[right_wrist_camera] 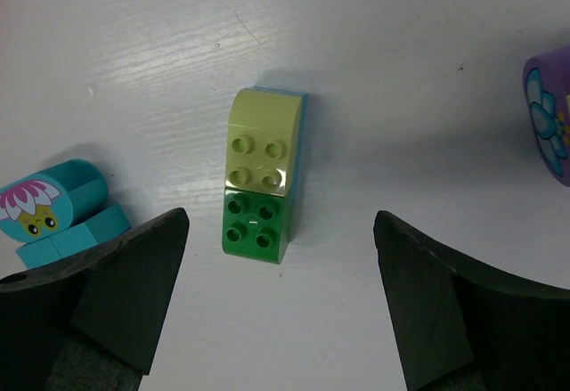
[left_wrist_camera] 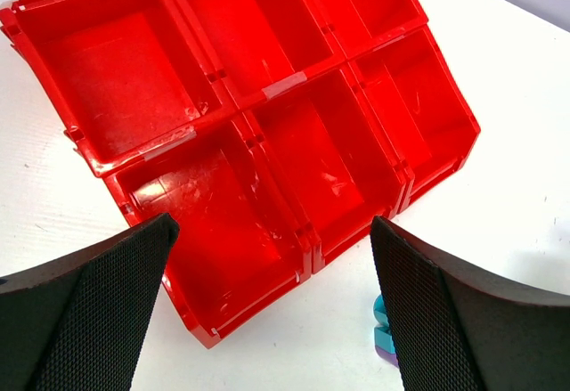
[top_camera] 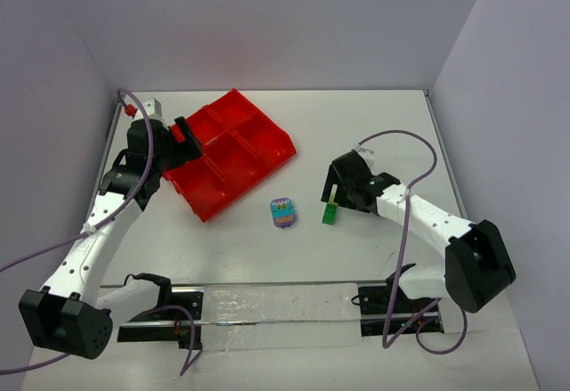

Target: Sort the legos into containers by color

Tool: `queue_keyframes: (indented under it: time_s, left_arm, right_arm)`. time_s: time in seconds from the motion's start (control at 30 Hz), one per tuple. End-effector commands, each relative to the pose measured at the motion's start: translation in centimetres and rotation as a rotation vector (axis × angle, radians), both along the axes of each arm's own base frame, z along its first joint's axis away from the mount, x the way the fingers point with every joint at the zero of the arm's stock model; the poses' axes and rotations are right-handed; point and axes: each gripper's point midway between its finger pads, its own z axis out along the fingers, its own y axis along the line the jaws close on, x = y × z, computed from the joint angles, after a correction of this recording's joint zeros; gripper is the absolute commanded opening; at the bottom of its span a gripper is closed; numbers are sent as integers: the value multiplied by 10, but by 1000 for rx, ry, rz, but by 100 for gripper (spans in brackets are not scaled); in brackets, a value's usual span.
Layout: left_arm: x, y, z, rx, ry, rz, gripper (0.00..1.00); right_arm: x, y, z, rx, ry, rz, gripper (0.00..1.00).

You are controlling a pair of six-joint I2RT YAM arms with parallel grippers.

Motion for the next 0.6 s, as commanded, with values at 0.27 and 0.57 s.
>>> queue_keyframes:
  time_s: [0.27, 0.57]
  left_arm:
    - [5, 3, 12, 2, -35, 33, 99]
    - [4, 2, 7, -6, -24, 30, 99]
  right_arm:
    - [29, 19, -7, 22, -20, -72, 72]
    - [38, 19, -15, -32, -7, -59, 59]
